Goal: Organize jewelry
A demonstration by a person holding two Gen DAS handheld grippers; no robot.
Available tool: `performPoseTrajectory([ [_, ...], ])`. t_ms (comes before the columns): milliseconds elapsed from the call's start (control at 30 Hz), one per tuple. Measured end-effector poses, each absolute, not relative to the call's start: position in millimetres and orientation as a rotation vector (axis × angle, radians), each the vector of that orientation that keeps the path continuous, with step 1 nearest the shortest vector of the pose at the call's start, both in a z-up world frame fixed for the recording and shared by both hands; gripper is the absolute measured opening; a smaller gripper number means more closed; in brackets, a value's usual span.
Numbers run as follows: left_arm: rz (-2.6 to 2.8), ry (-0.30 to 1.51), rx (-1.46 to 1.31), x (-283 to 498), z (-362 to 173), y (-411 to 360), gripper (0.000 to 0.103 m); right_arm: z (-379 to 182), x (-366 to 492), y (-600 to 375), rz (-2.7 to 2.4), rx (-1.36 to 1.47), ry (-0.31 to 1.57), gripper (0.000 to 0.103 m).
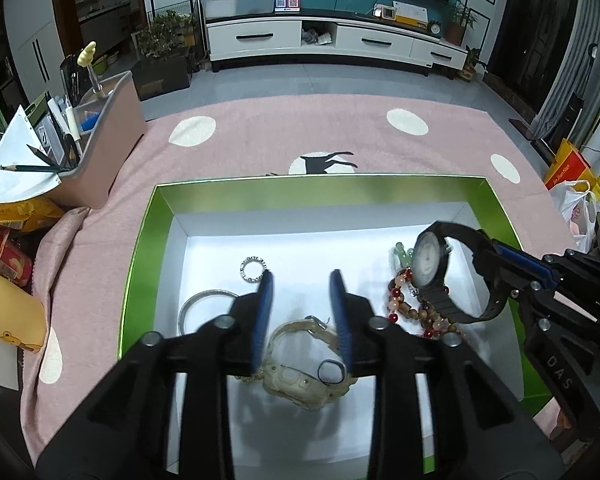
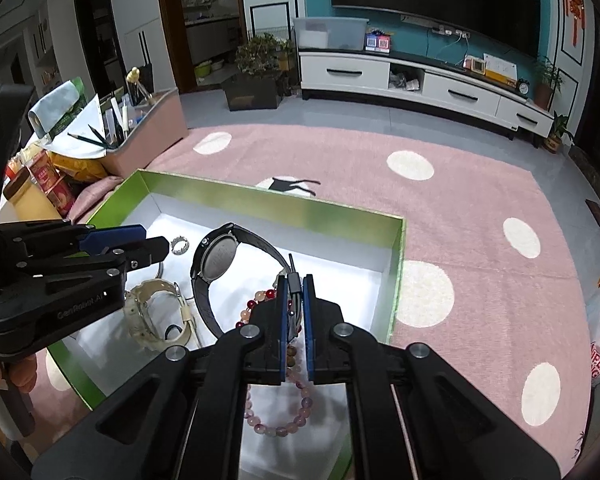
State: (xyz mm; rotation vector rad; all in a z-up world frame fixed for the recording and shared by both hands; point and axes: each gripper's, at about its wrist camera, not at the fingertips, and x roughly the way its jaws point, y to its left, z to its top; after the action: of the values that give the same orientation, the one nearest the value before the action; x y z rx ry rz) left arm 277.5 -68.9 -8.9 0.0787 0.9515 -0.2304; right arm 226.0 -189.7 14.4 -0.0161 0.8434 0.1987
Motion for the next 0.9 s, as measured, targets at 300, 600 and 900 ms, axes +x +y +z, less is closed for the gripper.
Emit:
performPoseTrajectory([
  [300,-0.227,0.953,0.082,277,-9,-67,0.044,14,227,-191,0.196,0.001,0.850,0.015],
  [600,-0.222,0.939,0.093,271,-2,-67,0.058,22,221,-195,0.191,0.001,0.837,0.018],
  [900,-0.210,0.938,0.097,262,9,-65,0.081,35,207,-198,0.159,-0.006,0.827,0.069],
])
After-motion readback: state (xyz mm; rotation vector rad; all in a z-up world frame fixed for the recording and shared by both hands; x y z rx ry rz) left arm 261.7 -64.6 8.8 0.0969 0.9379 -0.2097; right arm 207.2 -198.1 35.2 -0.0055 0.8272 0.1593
